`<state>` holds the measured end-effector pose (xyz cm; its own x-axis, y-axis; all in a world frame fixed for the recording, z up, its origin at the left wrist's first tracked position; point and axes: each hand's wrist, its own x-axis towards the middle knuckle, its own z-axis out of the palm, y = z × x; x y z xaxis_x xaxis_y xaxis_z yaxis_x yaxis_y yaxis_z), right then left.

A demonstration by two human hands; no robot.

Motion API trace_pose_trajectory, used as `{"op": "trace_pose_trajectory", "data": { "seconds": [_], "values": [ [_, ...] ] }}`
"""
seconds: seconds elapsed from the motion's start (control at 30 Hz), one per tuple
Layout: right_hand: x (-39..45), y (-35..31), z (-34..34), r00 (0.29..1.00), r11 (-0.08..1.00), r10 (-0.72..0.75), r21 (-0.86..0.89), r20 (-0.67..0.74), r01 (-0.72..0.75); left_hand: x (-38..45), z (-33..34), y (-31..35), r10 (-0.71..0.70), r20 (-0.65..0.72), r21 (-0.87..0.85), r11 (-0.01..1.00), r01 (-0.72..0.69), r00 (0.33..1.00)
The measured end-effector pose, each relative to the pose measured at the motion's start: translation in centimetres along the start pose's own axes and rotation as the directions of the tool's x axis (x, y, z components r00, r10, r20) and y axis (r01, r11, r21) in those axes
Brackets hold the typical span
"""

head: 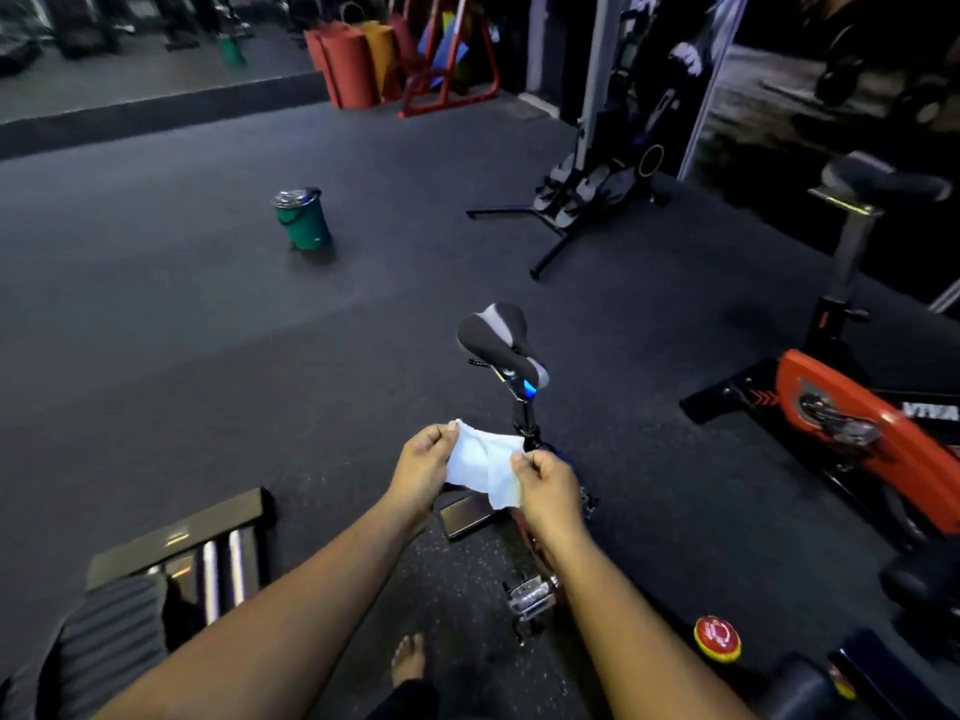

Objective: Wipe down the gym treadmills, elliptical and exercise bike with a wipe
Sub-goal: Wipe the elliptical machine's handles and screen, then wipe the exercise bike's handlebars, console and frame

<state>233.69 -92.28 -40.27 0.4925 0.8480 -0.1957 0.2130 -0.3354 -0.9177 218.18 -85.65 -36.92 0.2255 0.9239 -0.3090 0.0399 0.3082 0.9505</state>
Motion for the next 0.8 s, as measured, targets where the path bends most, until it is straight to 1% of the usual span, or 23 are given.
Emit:
{"op": "trace_pose_trajectory", "data": {
  "seconds": [0.03, 0.1, 0.2, 0.23, 0.27, 0.33, 0.37, 0.43, 0.5, 0.57, 0.63, 0.67, 0.73, 0.8],
  "values": [
    [0.5, -0.1, -0.1, 0.999, 0.998, -0.028, -0.065, -0.033, 0.026, 1.0, -0.2, 0.1, 0.025, 0.021, 0.014, 1.0, -0.025, 0.999],
    [1.8, -1.2, 0.2, 0.994, 0.981, -0.048, -0.193, -0.098, 0.028, 3.6, -1.0, 0.5, 0.049, 0.046, 0.037, 0.998, -0.05, 0.998],
    [3.9, -2.4, 0.5, 0.986, 0.963, -0.041, -0.271, -0.161, -0.005, 6.8, -2.3, 1.5, 0.055, 0.079, 0.042, 0.997, -0.058, 0.995],
    [4.7, -2.8, 1.2, 0.984, 0.967, -0.023, -0.255, -0.179, -0.024, 8.1, -3.0, 1.9, 0.068, 0.098, 0.044, 0.996, -0.073, 0.993],
    [5.2, -3.3, 1.7, 0.98, 0.98, 0.015, -0.193, -0.197, -0.054, 9.0, -3.5, 2.4, 0.09, 0.112, 0.049, 0.994, -0.096, 0.99],
    [6.0, -4.5, 2.7, 0.97, 0.994, 0.097, -0.022, -0.225, -0.104, 11.0, -4.6, 3.3, 0.129, 0.157, 0.077, 0.987, -0.143, 0.979],
    [6.3, -5.0, 3.1, 0.968, 0.994, 0.105, 0.018, -0.228, -0.104, 11.7, -4.9, 3.8, 0.141, 0.193, 0.091, 0.983, -0.16, 0.971],
    [6.7, -6.4, 4.2, 0.98, 0.999, 0.052, 0.007, -0.191, -0.052, 13.2, -5.7, 4.7, 0.135, 0.27, 0.119, 0.978, -0.172, 0.953],
    [7.5, -7.6, 5.7, 0.995, 1.0, 0.003, -0.028, -0.096, -0.006, 14.6, -6.2, 5.6, 0.132, 0.334, 0.121, 0.976, -0.181, 0.933],
    [8.6, -8.6, 7.0, 0.999, 0.991, -0.03, -0.133, -0.027, 0.026, 15.6, -6.5, 6.7, 0.14, 0.377, 0.11, 0.975, -0.195, 0.915],
    [10.3, -9.2, 8.4, 0.996, 0.958, -0.094, -0.271, 0.002, 0.091, 16.6, -7.2, 8.0, 0.153, 0.379, 0.119, 0.97, -0.212, 0.913],
    [10.8, -9.7, 8.6, 0.992, 0.945, -0.122, -0.308, -0.005, 0.115, 16.8, -7.5, 8.6, 0.155, 0.379, 0.131, 0.967, -0.218, 0.913],
    [12.6, -10.0, 9.4, 0.985, 0.942, -0.169, -0.301, -0.046, 0.148, 17.5, -9.0, 9.4, 0.158, 0.349, 0.157, 0.962, -0.224, 0.924],
    [14.6, -9.7, 10.1, 0.985, 0.966, -0.151, -0.225, -0.083, 0.129, 18.1, -10.9, 9.7, 0.172, 0.311, 0.231, 0.94, -0.25, 0.935]
  ]
}}
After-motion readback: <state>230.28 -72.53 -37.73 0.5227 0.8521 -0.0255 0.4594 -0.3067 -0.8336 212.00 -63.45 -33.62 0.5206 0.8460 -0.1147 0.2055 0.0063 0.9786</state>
